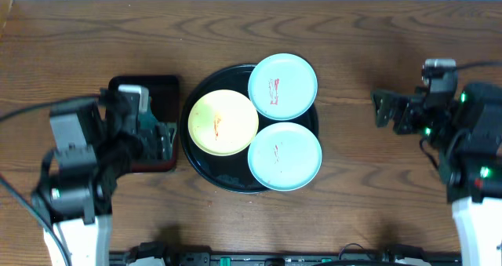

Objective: Clean dirty plates on tray and stack at the side

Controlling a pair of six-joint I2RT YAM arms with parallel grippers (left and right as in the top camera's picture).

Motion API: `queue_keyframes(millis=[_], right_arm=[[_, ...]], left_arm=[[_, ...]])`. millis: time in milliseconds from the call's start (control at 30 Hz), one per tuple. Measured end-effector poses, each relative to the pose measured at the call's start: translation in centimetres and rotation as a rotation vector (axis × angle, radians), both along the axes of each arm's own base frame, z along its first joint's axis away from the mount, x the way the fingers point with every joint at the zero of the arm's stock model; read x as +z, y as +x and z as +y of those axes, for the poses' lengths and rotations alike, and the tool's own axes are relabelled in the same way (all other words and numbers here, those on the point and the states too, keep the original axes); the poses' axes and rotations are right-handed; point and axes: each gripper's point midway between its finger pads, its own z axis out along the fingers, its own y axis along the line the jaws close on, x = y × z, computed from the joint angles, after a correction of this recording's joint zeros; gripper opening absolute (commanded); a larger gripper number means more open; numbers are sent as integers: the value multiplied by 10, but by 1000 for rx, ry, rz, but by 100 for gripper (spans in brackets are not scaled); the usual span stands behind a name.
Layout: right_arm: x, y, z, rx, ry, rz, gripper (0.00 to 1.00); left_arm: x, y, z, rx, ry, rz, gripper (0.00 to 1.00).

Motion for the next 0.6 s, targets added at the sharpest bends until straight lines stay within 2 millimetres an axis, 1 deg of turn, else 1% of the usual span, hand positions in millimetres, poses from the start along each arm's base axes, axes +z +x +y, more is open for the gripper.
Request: queue_keyframes(millis=[67,133,267,333,433,500,600], right_arm=[[5,10,-1,7,-6,11,99],[8,19,-1,12,-11,8,99],[0,25,4,29,27,39,99],[0,32,10,56,55,29,95],[-4,39,24,102,91,36,95],[-13,41,40,141,104,69,95],[-34,41,70,199,108,153,95]], left_arm=[[2,7,-4,-21,-30,23,77],[1,12,-8,-39,-57,43,77],[-10,15,-12,-54,-87,94,77],[-15,18,-13,-58,-97,114,77],[-20,20,-13,-61,-108,137,77],[-23,22,-13,-62,-112,148,77],[-25,25,-12,-56,-112,151,77]])
